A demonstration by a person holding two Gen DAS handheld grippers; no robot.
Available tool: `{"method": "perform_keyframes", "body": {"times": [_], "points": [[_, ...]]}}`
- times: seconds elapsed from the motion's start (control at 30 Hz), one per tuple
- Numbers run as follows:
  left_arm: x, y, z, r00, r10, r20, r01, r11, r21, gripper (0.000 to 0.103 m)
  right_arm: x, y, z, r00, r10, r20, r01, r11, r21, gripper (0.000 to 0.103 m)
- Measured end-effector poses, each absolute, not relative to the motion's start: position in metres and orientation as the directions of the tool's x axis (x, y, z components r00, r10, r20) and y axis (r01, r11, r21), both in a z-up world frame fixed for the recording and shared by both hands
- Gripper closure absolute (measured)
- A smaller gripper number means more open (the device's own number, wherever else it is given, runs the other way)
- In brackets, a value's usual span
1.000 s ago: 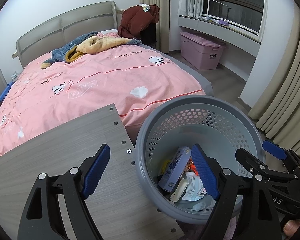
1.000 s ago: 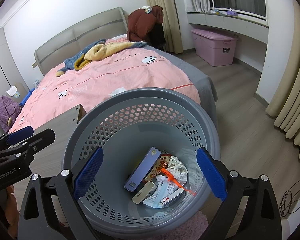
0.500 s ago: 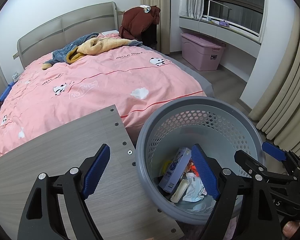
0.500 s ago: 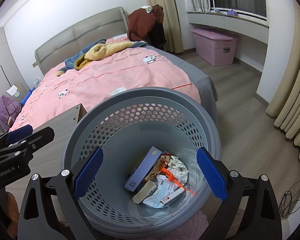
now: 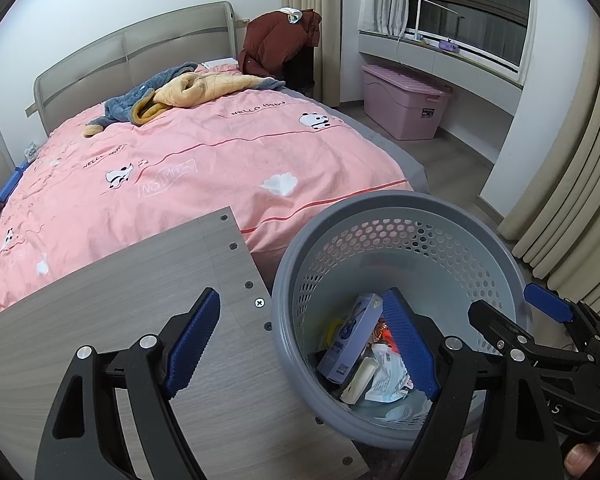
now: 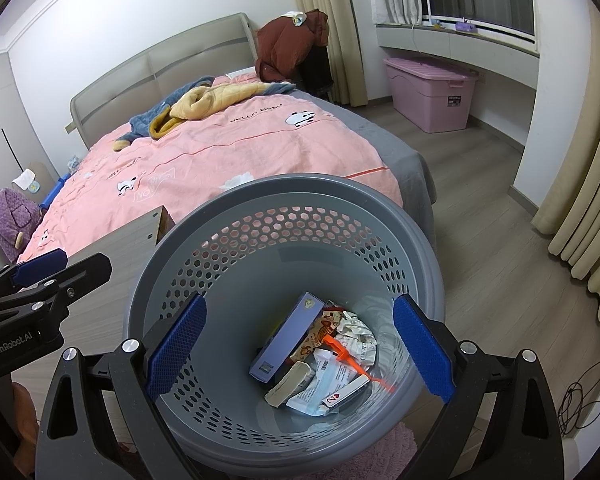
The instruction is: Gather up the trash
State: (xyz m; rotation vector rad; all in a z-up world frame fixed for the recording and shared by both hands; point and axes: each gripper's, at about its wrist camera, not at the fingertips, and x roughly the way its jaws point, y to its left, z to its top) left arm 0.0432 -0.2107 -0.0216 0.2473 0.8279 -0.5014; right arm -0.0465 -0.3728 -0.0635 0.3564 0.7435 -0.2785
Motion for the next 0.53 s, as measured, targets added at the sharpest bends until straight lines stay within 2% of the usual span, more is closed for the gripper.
{"method": "perform_keyframes", "body": {"times": [0.53], "points": [[0.048,-0.2065,-0.0233,0.569,-0.32,-0.758,0.508,0.861,0.017,0.023,-0.0463,-0.3721,-0.063,0.704,-0.121,-0.7,0.369,0.904,0.215,0.01]]}}
